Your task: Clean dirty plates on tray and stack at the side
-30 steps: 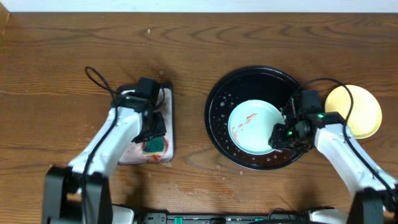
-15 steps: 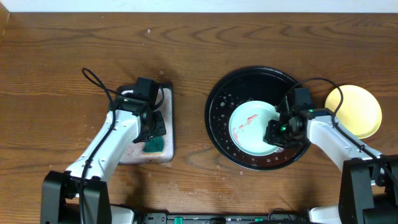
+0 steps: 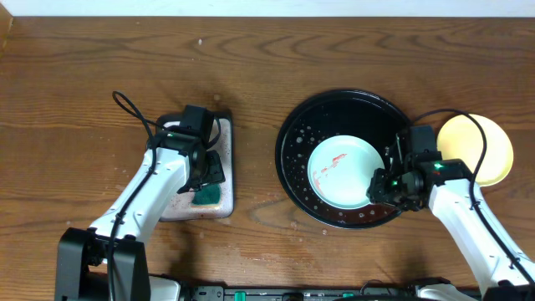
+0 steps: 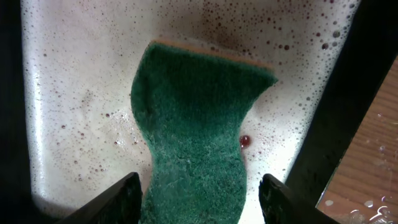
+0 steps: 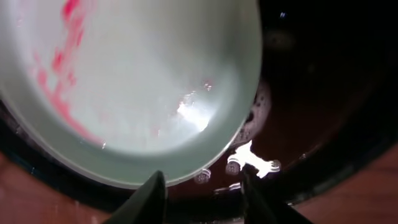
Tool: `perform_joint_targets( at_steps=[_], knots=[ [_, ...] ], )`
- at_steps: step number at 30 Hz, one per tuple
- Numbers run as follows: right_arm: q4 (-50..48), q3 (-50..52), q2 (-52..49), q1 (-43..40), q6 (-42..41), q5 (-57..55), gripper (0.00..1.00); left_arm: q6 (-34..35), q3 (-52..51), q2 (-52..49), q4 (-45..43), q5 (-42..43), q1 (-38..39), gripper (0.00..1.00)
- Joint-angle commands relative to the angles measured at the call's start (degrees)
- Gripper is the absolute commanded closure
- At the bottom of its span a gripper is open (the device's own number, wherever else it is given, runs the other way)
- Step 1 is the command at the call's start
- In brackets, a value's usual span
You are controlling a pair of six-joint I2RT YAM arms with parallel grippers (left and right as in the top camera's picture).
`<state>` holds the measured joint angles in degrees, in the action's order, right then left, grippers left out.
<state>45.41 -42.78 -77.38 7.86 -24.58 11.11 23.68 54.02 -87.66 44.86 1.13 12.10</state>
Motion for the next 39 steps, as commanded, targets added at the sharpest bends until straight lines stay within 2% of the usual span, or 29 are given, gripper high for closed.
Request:
perform_joint_targets(
  at_steps=[1, 6, 7, 10, 11, 19, 24, 32, 34, 35, 36, 38, 39],
  knots=[
    [-4.3, 4.6, -2.0, 0.5, -6.4, 0.2, 0.62, -0.7, -0.5, -0.2, 0.1, -0.7, -0.2, 0.38],
    [-13.1, 10.2, -4.7, 0.5, -10.3, 2.5, 0.69, -0.8, -0.5, -0.2, 0.1, -0.7, -0.2, 0.38],
    [-13.8, 10.4, -5.0, 0.5, -10.0, 2.4, 0.73, -0.8, -0.5, -0.2, 0.1, -0.7, -0.2, 0.38],
    [-16.2, 9.6, -4.7, 0.3, -3.9, 2.2, 0.97, -0.8, -0.5, -0.2, 0.1, -0.7, -0.2, 0.38],
    [-16.2, 9.3, -4.7, 0.3, -2.9, 2.2, 0.99, -0.8, -0.5, -0.2, 0.1, -0.7, -0.2, 0.38],
    [-15.9, 4.3, -4.6, 0.2, 16.5, -7.2, 0.99, -0.8, -0.5, -0.2, 1.0, -0.7, -0.2, 0.37],
    [-16.9, 4.2, -4.6, 0.2, 13.7, -9.8, 0.99, -0.8, -0.9, -0.3, 0.4, -0.7, -0.2, 0.37],
    [-14.8, 4.2, -4.6, 0.2, 2.9, -9.8, 0.97, -0.5, -8.3, -2.8, -9.3, -0.7, -0.2, 0.38],
    [-14.1, 4.2, -4.6, 0.2, -0.3, -9.6, 0.97, -0.3, -10.3, -4.3, -11.9, -0.7, -0.2, 0.5],
    [-13.7, 4.2, -4.6, 0.2, -2.3, -9.5, 0.97, 0.5, -10.9, -5.3, -12.7, -0.7, -0.2, 0.59],
    [-13.6, 4.2, -4.6, 0.2, -3.3, -9.2, 0.97, 0.9, -11.0, -6.0, -12.8, -0.7, -0.2, 0.74],
    [-14.3, 4.2, -4.5, 0.2, -4.1, -9.2, 0.94, 1.0, -10.9, -6.8, -12.9, -0.7, -0.2, 0.9],
    [-15.1, 4.1, -4.3, -0.1, -3.5, -9.6, 0.92, 1.0, -10.7, -6.6, -12.8, -0.7, -0.2, 0.92]
  ],
)
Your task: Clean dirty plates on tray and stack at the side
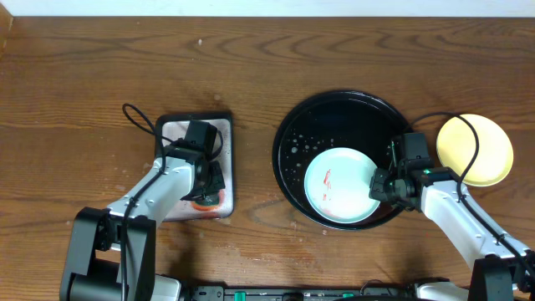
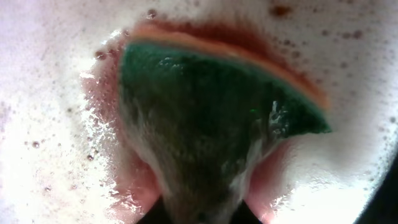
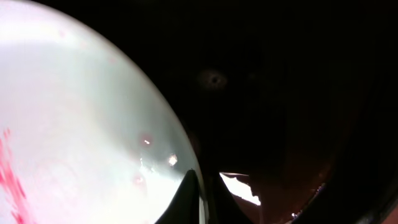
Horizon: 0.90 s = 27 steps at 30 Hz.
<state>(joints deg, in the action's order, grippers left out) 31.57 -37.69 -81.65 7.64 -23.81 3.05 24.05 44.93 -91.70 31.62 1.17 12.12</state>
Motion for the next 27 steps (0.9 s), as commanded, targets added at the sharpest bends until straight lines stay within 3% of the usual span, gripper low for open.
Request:
perform_joint_targets(
  at_steps=[1, 4, 7, 11, 18, 21, 22, 23, 27],
  knots=[
    [-2.3, -1.2, 0.2, -0.2, -2.8, -1.9, 0.88, 0.6, -1.2, -2.3, 1.1, -0.5, -0.2, 0.92],
    [-6.9, -2.2, 0.9, -1.2, 9.0, 0.1, 0.78, 0.6, 1.6, -1.1, 4.5, -0.5, -0.2, 0.92],
    [-9.5, -2.9, 1.0, -1.3, 22.1, 3.1, 0.58, 0.6, 4.6, 0.5, 8.0, -0.5, -0.2, 0.92],
    [-7.7, -2.7, 0.1, -1.3, 23.9, 3.4, 0.59, -0.1, 9.6, 2.8, 13.3, -0.5, -0.2, 0.93],
    [-8.2, -2.6, -4.9, -1.3, 19.9, -1.5, 0.69, -1.7, 17.3, 6.6, 21.8, 0.6, -0.2, 0.93],
    [-8.4, -2.6, -7.6, -1.3, 16.2, 1.8, 0.84, -2.6, 19.4, 8.3, 23.1, 3.8, -0.2, 0.93],
    [-7.9, -2.6, -8.3, -1.3, 15.7, 6.9, 0.95, -2.6, 19.8, 9.3, 22.9, 7.2, -0.1, 0.93],
    [-7.7, -2.6, -8.5, -1.3, 15.5, 8.9, 0.99, -2.6, 19.8, 9.7, 22.4, 8.9, 0.2, 0.92],
    [-7.2, -2.6, -8.3, -1.3, 9.3, 12.5, 0.99, -1.9, 19.8, 10.1, 19.4, 16.5, 2.8, 0.92]
  ],
)
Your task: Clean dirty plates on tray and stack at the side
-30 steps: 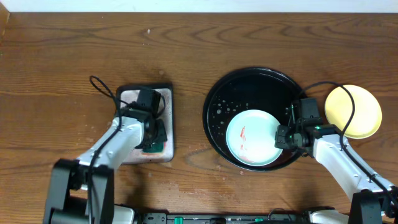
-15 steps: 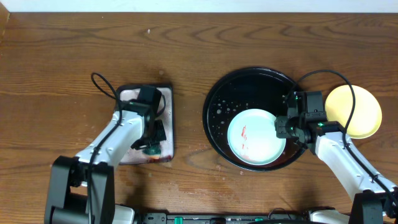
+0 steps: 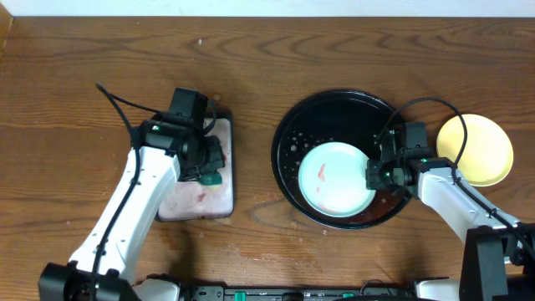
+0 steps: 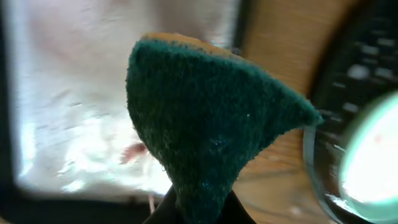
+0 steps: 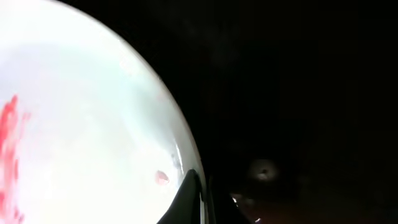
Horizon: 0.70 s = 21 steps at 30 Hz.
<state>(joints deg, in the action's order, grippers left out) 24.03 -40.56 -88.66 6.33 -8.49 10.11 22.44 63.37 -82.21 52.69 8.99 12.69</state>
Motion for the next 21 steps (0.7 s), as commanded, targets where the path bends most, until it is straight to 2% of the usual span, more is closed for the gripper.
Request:
perform_joint_targets(
  at_steps=[1, 4, 8, 12, 21],
  knots=[
    [0.4, 0.3, -1.2, 0.1, -7.9, 6.5, 0.99, 1.0, 1.4, 0.6, -2.5, 9.5, 3.3, 0.93],
    [0.5, 0.3, -1.2, 0.6, -8.8, 8.6, 0.99, 5.6, 1.3, 0.5, -8.0, 9.8, 9.2, 0.93],
    [1.2, 0.3, -1.2, 0.7, -5.6, 7.9, 0.99, 7.3, 1.2, -1.4, -17.0, 9.8, 17.1, 0.93],
    [2.3, 0.3, -1.2, 0.6, -3.4, 7.5, 0.99, 8.3, 1.5, -7.6, -24.3, 7.4, 24.9, 0.93],
    [2.8, 0.3, -1.2, 0.6, -3.4, 6.8, 0.99, 8.3, 7.5, -25.7, -25.0, 5.6, 30.2, 0.93]
  ],
)
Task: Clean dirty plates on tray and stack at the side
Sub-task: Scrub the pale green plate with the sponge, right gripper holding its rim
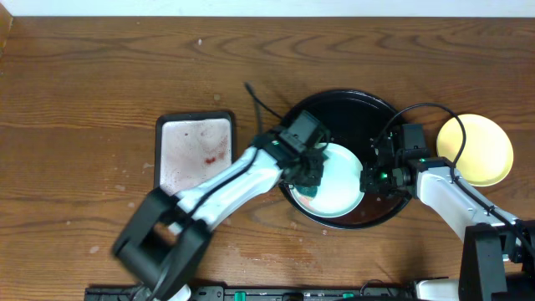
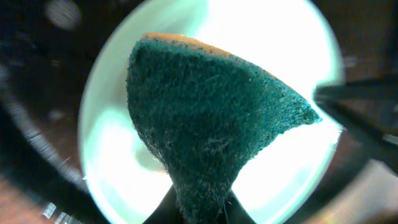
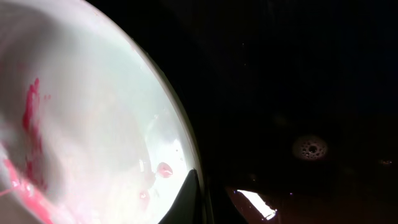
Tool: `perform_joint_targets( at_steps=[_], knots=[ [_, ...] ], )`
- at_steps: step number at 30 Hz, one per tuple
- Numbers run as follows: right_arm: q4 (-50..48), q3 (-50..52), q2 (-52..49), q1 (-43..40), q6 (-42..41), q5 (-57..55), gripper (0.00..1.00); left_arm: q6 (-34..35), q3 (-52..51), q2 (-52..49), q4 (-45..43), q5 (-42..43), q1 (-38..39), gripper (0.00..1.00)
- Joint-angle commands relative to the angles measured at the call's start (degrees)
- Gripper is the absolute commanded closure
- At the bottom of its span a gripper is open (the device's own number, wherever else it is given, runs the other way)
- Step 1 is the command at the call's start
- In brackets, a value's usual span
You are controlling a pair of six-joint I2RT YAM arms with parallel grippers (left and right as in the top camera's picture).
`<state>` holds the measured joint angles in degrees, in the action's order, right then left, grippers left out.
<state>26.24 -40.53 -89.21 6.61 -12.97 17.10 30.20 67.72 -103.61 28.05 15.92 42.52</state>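
Observation:
A pale green plate (image 1: 341,186) with red smears lies in the round black tray (image 1: 334,109). My left gripper (image 1: 308,189) is shut on a green sponge (image 2: 205,112) with an orange back, held over the plate's left part. In the left wrist view the sponge covers the middle of the plate (image 2: 292,180). My right gripper (image 1: 369,182) is shut on the plate's right rim (image 3: 186,155); red smears (image 3: 31,112) show in the right wrist view.
A black rectangular dish (image 1: 194,163) with pink-stained soapy water sits left of the tray. A yellow plate (image 1: 481,146) lies on the wooden table to the right of the tray, beside my right arm.
My left gripper has moved with the sponge from above the soap dish to over the pale green plate in the tray. The right gripper still grips the plate's rim.
First my left gripper was open over the sponge in the soap dish and my right gripper open at the plate's rim. Then both were shut, on sponge and rim. The sponge was then held above the dish, and now it is over the plate.

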Motion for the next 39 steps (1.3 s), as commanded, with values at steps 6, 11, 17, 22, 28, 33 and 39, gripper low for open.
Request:
perform_joint_targets(
  at_steps=[6, 11, 17, 22, 28, 33, 39],
  knots=[
    [0.7, 0.3, -0.7, 0.3, 1.1, -0.2, 0.99, 6.0, 3.5, -11.5, 2.0, -5.3, 1.0, 0.92],
    [0.8, 0.3, -0.7, 0.4, 1.1, -0.6, 0.99, 10.8, 3.5, -12.2, 0.4, -5.6, 1.4, 0.93],
    [0.9, 0.3, -0.7, 0.3, 1.1, -0.6, 0.99, 11.3, 3.5, -12.3, -10.7, 4.5, 4.7, 0.93],
    [1.3, 0.3, -0.7, 0.3, 1.1, -0.6, 0.99, 10.8, 3.4, -12.3, -11.0, 2.1, 6.9, 0.93],
    [1.9, 0.3, -0.7, 0.3, 1.1, -0.6, 0.99, 10.8, 3.5, -12.3, -1.8, -13.8, 5.2, 0.93],
    [2.3, 0.3, -0.7, 0.3, 1.1, -0.6, 0.99, 9.9, 3.7, -12.3, 9.1, -27.7, 2.8, 0.92],
    [2.3, 0.3, -0.7, 0.3, 1.1, -0.6, 0.99, 9.3, 5.4, -12.3, 11.3, -26.7, 0.8, 0.92]
  ],
)
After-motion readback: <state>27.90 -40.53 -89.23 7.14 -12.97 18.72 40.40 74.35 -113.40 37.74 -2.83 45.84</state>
